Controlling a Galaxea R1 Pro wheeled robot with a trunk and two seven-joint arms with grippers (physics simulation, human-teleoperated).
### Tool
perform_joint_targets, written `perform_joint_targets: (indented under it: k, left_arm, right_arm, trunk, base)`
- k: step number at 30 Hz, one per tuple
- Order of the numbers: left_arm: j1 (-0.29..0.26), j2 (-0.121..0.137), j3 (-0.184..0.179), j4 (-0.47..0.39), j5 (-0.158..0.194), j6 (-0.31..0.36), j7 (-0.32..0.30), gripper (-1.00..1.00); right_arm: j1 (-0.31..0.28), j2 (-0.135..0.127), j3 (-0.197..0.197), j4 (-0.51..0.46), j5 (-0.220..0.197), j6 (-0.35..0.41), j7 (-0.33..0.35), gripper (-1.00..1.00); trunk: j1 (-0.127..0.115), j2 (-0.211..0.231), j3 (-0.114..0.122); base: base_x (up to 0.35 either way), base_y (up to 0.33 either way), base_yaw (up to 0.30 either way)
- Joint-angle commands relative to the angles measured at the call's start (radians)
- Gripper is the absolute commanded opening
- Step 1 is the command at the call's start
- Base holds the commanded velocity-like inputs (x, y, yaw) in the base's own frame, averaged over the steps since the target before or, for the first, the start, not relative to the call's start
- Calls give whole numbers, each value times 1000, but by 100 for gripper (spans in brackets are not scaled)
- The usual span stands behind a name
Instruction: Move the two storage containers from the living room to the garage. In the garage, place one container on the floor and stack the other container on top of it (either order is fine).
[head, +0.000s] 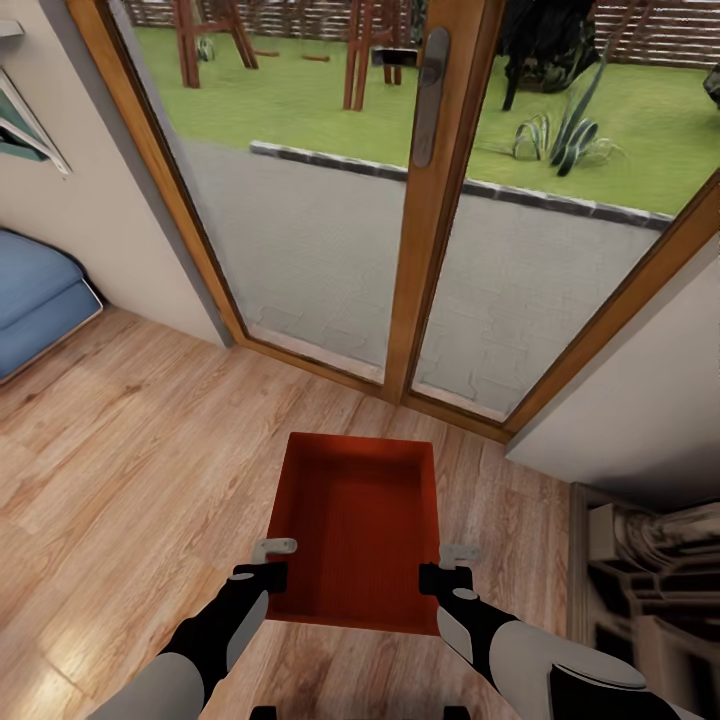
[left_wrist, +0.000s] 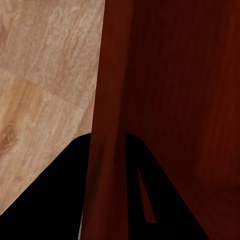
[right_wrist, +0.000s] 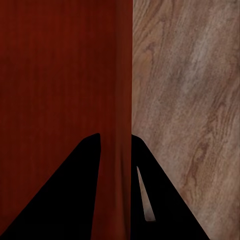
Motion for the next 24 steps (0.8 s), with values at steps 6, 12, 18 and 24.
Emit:
perform_joint_targets:
  k: [6, 12, 18, 24]
  left_arm:
    - [-1, 2, -2, -4, -9, 8, 16, -100]
    - [-1, 2, -2, -6, -9, 8, 16, -100]
    - [-1, 2, -2, -6, -9, 8, 16, -100]
    - [-1, 2, -2, -6, -9, 8, 16, -100]
  right_arm:
    - [0, -4, 13, 4, -25, -9, -8, -100]
    - [0, -6, 13, 4, -25, -12, -4, -100]
    - [0, -6, 13, 4, -23, -12, -4, -100]
    - [0, -6, 13, 4, -23, -12, -4, -100]
  trunk:
    - [0, 0, -1]
    - [0, 0, -1]
    - [0, 0, -1]
    - [0, 0, -1]
  base:
    - [0, 0, 0]
    - [0, 0, 0]
    - [0, 0, 0]
    - [0, 0, 0]
